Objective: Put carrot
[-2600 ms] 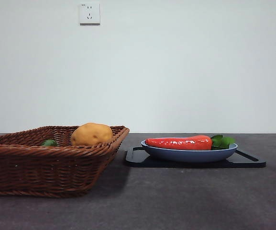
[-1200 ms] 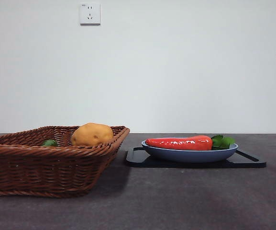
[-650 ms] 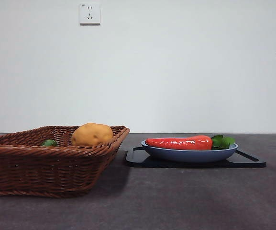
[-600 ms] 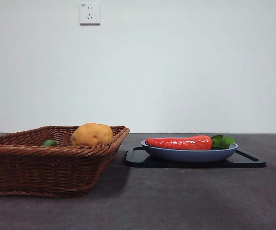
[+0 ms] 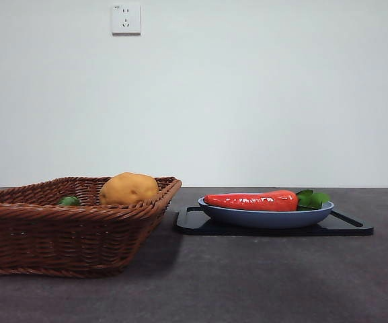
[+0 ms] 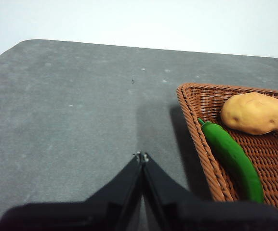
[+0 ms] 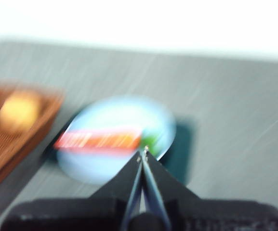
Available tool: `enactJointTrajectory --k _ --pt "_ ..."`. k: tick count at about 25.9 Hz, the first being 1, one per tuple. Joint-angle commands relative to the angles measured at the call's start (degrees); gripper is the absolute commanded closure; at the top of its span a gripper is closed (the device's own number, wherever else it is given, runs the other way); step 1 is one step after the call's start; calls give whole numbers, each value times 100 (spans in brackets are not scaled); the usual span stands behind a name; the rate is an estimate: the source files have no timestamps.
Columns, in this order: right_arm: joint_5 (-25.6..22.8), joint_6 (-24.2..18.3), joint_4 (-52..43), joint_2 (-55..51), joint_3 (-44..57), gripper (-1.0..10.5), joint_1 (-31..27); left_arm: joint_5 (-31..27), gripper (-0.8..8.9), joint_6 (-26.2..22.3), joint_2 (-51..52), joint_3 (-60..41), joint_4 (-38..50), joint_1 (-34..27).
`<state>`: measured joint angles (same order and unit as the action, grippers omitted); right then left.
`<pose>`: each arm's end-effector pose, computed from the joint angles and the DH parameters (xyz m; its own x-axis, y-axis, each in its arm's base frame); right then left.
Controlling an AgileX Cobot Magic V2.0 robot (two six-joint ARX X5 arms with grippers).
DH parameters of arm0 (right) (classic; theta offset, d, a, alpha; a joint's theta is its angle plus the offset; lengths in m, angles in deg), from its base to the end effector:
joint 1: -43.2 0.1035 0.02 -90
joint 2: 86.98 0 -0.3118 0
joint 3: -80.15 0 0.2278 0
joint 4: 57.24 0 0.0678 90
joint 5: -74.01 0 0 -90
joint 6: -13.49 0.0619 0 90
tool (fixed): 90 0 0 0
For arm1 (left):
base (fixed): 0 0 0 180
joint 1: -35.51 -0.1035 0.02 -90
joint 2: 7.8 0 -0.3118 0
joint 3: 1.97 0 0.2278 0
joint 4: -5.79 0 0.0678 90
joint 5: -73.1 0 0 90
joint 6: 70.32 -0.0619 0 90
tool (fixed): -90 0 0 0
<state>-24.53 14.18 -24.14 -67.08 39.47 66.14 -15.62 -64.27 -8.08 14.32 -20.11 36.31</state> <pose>0.0642 0.0172 0.2629 0.9476 0.2398 -0.2110 -0.2495 0.9682 -0.0199 0.0549 -0.0021 0.1456 0.9845 -0.0361 -0.1717 0.0177 0.9940 -0.1076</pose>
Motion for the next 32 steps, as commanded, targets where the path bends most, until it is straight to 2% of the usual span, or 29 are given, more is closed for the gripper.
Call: enactJointTrajectory --k 1,5,10,20,32 --pt "323 -205 -26 -619 374 943 -632 42 805 17 20 -35 -13 -13" --pt "1285 -144 -452 -1499 1261 943 -1794 44 805 17 20 -35 -13 -13" --pt "1759 -74 -754 -1797 1915 943 -2282 42 805 17 20 -35 -13 -13" --pt "1738 -70 -754 -1993 2483 943 -2330 44 805 17 20 -35 -13 -13" --pt "1720 -13 -791 -1991 2481 943 -2326 44 805 17 20 -35 -13 -13"
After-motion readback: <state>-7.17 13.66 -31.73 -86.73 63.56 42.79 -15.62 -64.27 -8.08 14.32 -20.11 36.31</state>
